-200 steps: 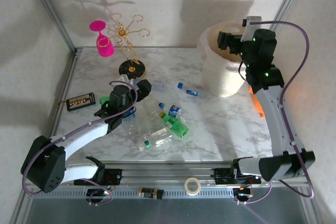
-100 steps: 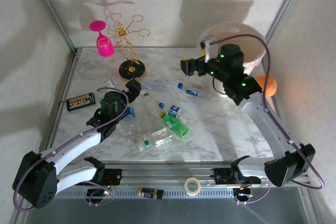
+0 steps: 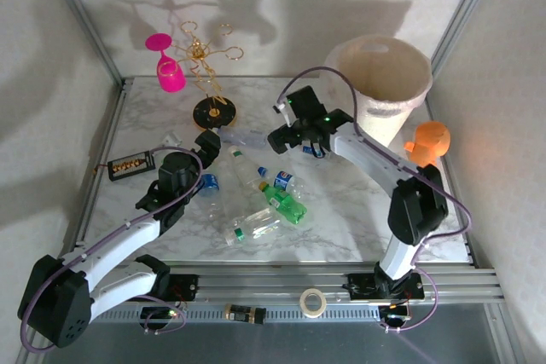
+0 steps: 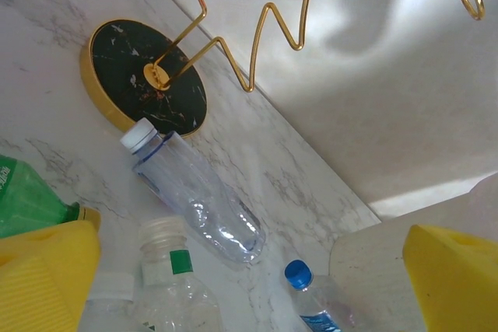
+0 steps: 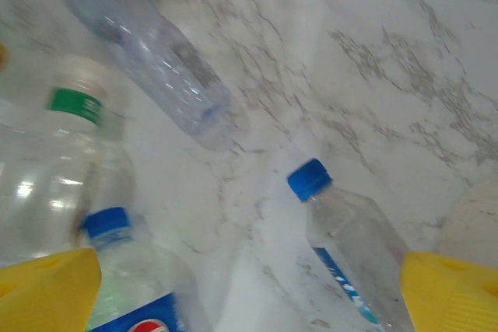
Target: Put the plastic bottles in the bin
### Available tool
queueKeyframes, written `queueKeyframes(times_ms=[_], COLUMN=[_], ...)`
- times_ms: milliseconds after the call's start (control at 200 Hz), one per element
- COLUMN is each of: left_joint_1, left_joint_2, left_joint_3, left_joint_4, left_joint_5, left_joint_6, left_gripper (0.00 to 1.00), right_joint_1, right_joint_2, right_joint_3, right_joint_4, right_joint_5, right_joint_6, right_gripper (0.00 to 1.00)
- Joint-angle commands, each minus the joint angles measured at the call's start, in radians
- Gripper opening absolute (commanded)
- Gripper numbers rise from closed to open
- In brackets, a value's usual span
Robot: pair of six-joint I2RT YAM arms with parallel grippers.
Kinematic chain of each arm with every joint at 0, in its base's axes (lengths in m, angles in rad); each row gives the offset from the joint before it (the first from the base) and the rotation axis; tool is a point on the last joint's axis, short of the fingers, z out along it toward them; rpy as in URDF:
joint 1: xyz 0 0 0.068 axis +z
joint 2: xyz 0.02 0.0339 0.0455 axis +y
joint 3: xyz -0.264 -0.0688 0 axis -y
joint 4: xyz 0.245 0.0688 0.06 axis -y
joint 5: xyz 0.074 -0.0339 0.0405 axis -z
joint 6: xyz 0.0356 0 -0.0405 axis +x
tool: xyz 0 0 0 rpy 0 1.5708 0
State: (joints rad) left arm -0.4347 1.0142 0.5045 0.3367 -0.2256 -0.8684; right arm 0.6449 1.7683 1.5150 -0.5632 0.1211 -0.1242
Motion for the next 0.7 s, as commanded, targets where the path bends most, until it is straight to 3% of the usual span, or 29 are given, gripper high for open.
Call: queueKeyframes(times_ms=[0, 320, 696], left_joint_1=[0.013, 0.025, 0.034], left_joint_2=[-0.012, -0.027, -0.059], left_joint_3=[-0.017, -0.033, -0.053], left_joint_4=[-0.001, -0.005, -0.028], left_joint_5=[-0.007, -0.001, -0.001], left_joint_6=[-0.012, -0.014, -0.02], left_gripper=[1.0, 0.99, 1.0], right_joint_1=[0.007, 0.006, -0.026], right_joint_2=[0.069, 0.227, 0.298], right_joint_3=[0.047, 0.086, 0.095], right_joint_4=[-0.073, -0.099, -0.075], right_joint_5=[0.191, 0.357, 0.345], right_joint_6=[-0.052, -0.107, -0.123], right_gripper=[0.99, 0.99, 0.99])
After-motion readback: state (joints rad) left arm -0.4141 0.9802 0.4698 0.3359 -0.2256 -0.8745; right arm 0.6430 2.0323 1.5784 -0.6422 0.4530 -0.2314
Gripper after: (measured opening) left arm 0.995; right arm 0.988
